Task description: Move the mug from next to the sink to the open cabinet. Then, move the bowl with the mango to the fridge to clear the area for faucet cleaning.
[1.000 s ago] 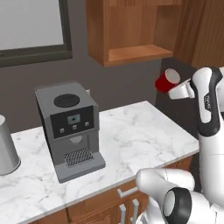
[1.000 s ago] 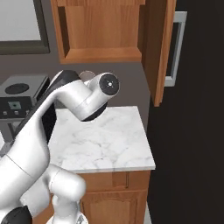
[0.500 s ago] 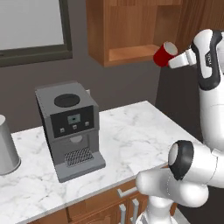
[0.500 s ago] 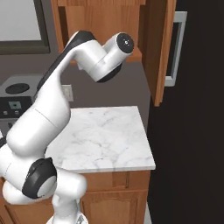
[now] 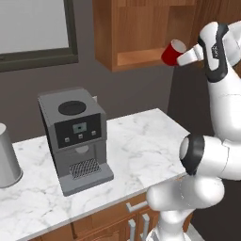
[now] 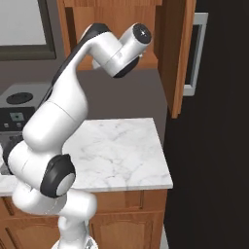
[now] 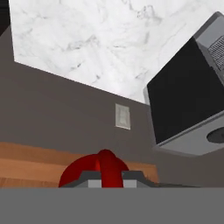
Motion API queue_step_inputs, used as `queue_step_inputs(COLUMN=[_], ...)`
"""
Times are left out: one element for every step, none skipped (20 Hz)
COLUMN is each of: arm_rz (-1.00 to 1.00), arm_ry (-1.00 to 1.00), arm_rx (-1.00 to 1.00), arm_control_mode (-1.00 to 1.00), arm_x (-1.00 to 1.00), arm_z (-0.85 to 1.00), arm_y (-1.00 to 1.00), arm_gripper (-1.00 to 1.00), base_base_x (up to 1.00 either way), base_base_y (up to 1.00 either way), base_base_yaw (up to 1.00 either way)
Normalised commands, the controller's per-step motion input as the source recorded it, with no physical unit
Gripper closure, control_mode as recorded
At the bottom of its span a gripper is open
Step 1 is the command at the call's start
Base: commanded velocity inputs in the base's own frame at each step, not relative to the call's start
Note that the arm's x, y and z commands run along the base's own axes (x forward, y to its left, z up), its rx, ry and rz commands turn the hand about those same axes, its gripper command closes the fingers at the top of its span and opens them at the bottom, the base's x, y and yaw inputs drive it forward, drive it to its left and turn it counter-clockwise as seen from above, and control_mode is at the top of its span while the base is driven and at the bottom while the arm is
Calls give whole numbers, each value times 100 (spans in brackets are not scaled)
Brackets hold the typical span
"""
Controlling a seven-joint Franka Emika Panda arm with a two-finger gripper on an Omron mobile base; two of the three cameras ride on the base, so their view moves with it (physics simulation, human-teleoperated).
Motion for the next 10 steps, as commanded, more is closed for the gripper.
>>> queue_step_inputs(arm_rz=[-15,-13,-12,-12,-12,-11,-10,-10,-9,-7], arm_ry=[5,5,5,4,4,4,4,5,8,7], arm_rx=[0,0,0,0,0,0,0,0,0,0], arm_control_mode=[-100,-100,-100,-100,-100,-100,-100,-100,-100,-100], arm_x=[100,100,100,100,95,88,86,83,83,83], arm_z=[0,0,0,0,0,0,3,14,19,30], arm_y=[12,9,8,8,4,0,0,0,0,0], arm_gripper=[100,100,100,100,100,100,100,100,100,100], base_base_x=[0,0,0,0,0,0,0,0,0,0], base_base_y=[0,0,0,0,0,0,0,0,0,0], base_base_yaw=[0,0,0,0,0,0,0,0,0,0])
